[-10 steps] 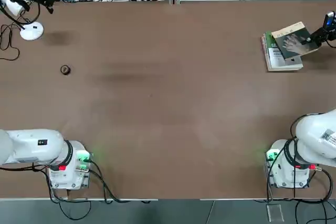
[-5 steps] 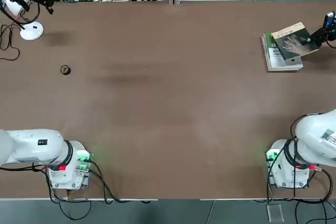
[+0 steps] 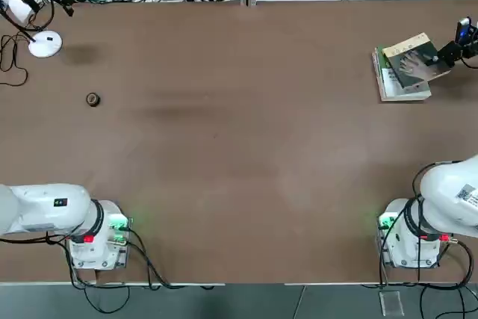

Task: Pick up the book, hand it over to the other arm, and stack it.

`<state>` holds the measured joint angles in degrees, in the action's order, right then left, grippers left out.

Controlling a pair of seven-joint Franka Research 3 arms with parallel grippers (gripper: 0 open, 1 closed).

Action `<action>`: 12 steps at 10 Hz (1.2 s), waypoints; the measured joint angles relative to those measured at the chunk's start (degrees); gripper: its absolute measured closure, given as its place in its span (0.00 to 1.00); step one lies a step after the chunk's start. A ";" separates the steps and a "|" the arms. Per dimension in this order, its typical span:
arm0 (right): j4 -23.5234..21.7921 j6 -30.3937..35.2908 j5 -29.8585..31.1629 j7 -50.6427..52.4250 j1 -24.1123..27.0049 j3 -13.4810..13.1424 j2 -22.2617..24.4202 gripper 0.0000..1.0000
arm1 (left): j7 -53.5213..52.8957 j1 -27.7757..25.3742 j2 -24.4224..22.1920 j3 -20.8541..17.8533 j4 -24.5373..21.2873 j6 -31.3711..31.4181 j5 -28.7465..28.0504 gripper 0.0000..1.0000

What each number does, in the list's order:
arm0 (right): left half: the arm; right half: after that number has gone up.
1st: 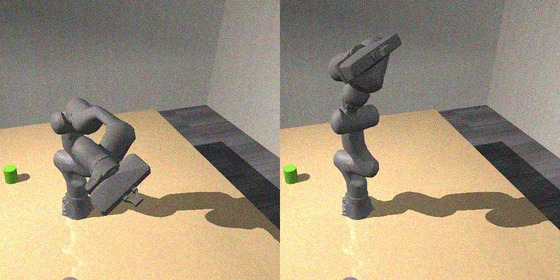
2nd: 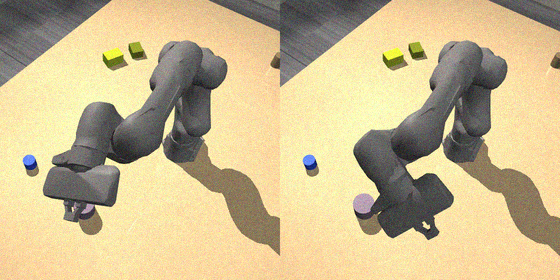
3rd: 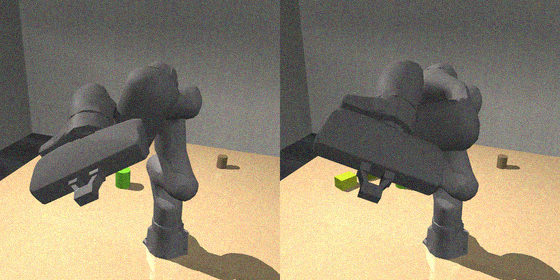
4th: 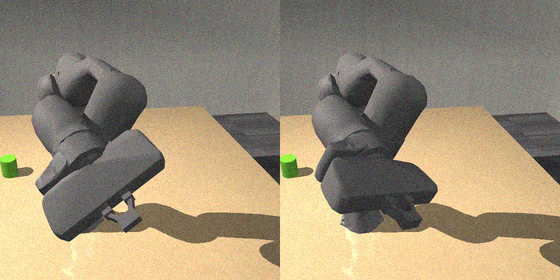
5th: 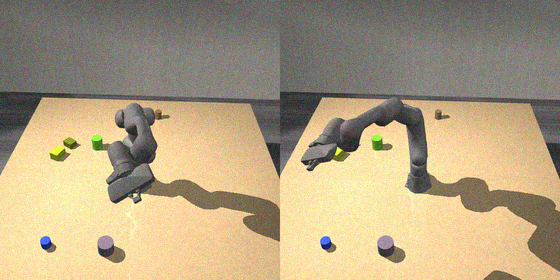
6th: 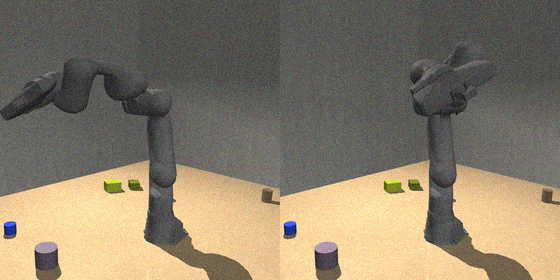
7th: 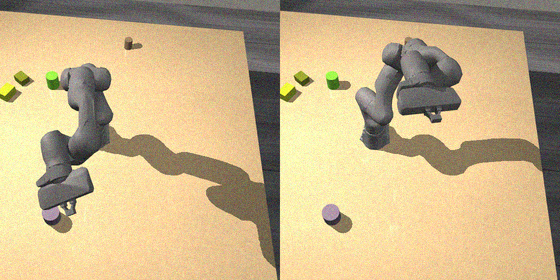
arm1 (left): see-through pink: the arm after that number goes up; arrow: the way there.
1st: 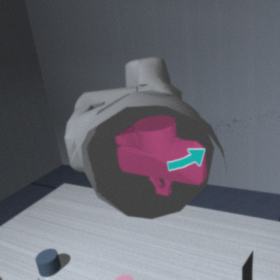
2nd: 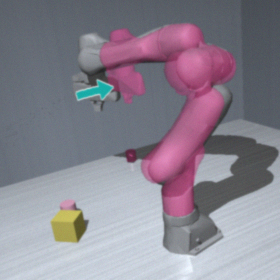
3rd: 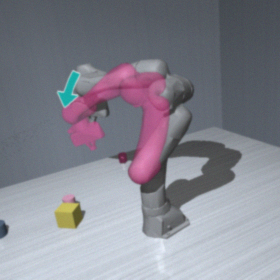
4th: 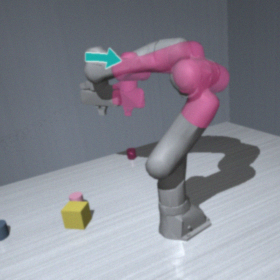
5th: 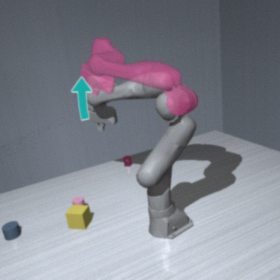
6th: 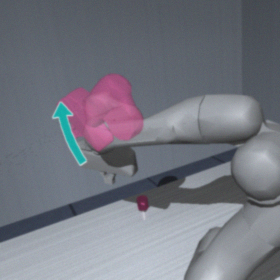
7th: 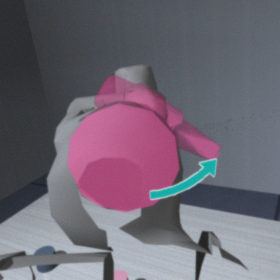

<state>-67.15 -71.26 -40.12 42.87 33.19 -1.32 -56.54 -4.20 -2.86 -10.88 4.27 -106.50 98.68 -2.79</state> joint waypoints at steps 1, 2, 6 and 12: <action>-0.21 -0.11 0.16 0.02 -0.10 0.00 -0.02 0.84 | 0.00 0.00 0.13 0.01 0.00 0.68 0.00 0.00; -0.29 -0.17 0.26 0.05 -0.11 0.00 -0.05 0.84 | 0.00 0.00 0.24 0.01 0.00 1.18 0.00 0.00; -0.34 -0.48 0.03 0.29 0.16 -0.01 -0.06 0.84 | 0.00 -0.01 0.45 0.01 -0.01 1.82 0.00 0.00; -0.72 -2.42 -1.83 0.90 0.60 -0.01 -0.06 0.84 | -0.07 -0.05 0.45 -0.04 -0.01 1.88 0.00 0.00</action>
<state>-67.87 -73.68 -41.95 43.76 33.79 -1.33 -56.60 -4.27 -2.91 -10.43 4.23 -106.51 100.56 -2.79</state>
